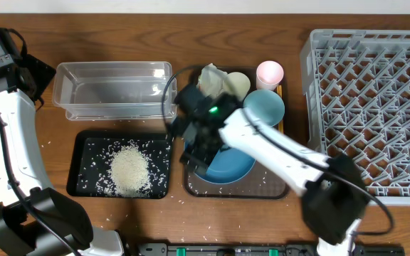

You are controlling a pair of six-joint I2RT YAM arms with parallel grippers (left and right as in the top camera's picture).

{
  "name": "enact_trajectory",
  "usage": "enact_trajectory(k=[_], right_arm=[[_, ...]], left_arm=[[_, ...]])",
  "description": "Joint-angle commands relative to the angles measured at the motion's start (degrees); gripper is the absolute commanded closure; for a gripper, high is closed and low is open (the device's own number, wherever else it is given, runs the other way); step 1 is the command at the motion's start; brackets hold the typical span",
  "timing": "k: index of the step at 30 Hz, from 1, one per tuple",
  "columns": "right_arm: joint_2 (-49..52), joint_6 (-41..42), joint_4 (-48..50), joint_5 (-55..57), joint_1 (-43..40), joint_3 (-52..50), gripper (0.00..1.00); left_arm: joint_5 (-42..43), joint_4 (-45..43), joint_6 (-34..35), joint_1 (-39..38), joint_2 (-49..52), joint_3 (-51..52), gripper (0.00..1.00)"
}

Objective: Sort waste into correct bins and load items into the dishwasher rack
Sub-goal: 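Lower the right gripper to the blue plate's left rim and grasp it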

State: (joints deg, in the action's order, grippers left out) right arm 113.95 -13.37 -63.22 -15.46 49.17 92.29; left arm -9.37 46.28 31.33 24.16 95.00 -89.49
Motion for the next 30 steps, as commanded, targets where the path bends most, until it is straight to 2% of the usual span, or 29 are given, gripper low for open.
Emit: enact_trajectory(k=[1, 7, 17, 24, 30], right_arm=[[1.64, -2.60, -0.70, 0.79, 3.61, 0.48, 0.19], [4.22, -2.51, -2.43, 6.27, 7.67, 0.42, 0.18], [8.33, 3.50, -1.88, 15.08, 9.14, 0.07, 0.39], [9.03, 5.66, 0.09, 15.28, 8.92, 0.07, 0.41], [9.03, 6.10, 0.07, 15.47, 8.92, 0.07, 0.60]], left_arm=[[-0.26, 0.17, 0.28, 0.04, -0.76, 0.02, 0.02], [-0.26, 0.15, 0.28, 0.04, -0.76, 0.02, 0.03], [-0.26, 0.17, 0.28, 0.04, -0.76, 0.02, 0.02], [-0.26, 0.17, 0.28, 0.04, -0.76, 0.02, 0.02], [-0.26, 0.17, 0.28, 0.04, -0.76, 0.02, 0.02]])
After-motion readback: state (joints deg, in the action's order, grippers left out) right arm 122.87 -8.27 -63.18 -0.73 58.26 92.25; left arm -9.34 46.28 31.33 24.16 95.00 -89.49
